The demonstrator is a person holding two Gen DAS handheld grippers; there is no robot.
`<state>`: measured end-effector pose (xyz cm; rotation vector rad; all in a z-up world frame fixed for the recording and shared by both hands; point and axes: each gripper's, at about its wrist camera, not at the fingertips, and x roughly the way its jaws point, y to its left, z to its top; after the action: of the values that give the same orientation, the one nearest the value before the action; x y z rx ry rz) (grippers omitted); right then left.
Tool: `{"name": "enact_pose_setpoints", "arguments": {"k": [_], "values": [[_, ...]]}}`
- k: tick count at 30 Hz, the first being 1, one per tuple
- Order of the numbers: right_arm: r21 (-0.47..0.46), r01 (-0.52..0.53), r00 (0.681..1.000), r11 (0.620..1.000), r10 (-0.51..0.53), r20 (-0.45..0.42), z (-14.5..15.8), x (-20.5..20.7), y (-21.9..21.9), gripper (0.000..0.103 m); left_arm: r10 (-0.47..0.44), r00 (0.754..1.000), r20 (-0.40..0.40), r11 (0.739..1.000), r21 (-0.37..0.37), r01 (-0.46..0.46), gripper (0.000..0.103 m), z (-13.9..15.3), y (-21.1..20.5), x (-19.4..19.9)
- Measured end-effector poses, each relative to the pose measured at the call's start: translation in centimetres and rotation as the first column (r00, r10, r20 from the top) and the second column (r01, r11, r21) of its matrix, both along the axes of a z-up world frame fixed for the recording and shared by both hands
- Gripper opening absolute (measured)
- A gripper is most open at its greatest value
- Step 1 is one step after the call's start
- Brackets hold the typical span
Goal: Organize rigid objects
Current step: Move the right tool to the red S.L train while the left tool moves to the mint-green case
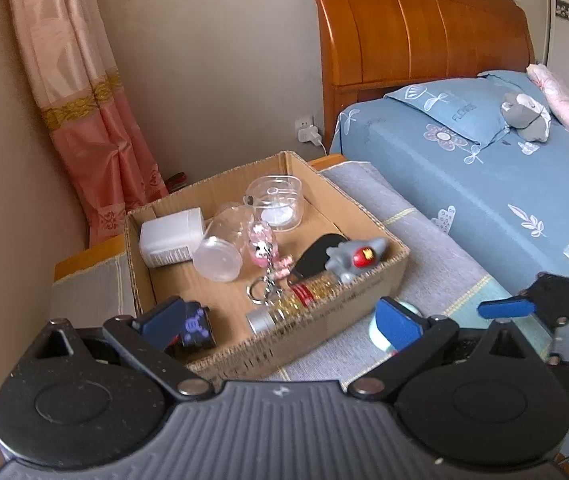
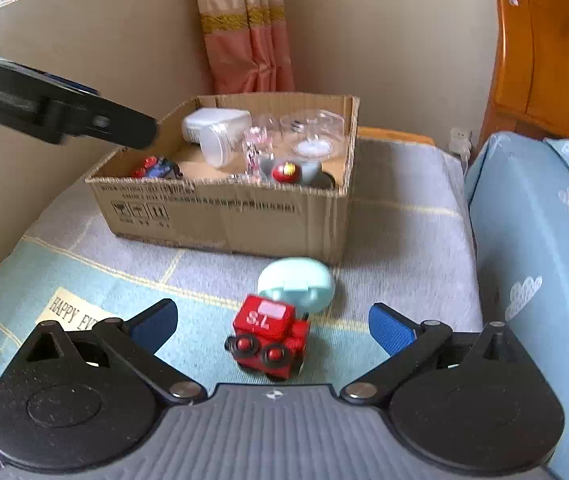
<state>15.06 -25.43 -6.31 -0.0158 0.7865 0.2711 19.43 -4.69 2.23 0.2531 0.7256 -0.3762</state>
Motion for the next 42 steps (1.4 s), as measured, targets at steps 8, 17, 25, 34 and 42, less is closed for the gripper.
{"name": "enact_pose_setpoints", "arguments": {"k": [8, 17, 25, 34, 42], "values": [[0.033, 0.082, 0.996, 0.996, -0.081, -0.049, -3.4, 0.3, 0.5, 0.103, 0.058, 0.998, 0.027, 0.998, 0.004, -0.058, 0.102, -2.3, 0.9, -2.6], [-0.046, 0.155, 0.988, 0.987, -0.156, -0.016, -4.9, 1.0, 2.8, 0.077, 0.100, 0.994, -0.037, 0.995, -0.026, -0.101, 0.102, -4.6, 1.4, -2.5], [-0.097, 0.157, 0.988, 0.983, -0.156, 0.014, -4.9, 0.1, 3.0, 0.061, 0.100, 0.993, -0.066, 0.994, -0.041, -0.103, 0.102, -5.9, 0.2, -2.0], [-0.099, 0.133, 0.991, 0.986, -0.132, 0.023, -4.9, -1.3, 2.5, 0.061, 0.093, 0.987, -0.130, 0.993, -0.057, -0.101, 0.102, -7.1, -2.8, -0.6], [-0.112, 0.088, 0.995, 0.990, -0.083, 0.049, -5.1, -1.9, 2.4, 0.063, 0.098, 0.961, -0.259, 0.981, -0.136, -0.137, 0.102, -8.4, -5.7, 1.9]]}}
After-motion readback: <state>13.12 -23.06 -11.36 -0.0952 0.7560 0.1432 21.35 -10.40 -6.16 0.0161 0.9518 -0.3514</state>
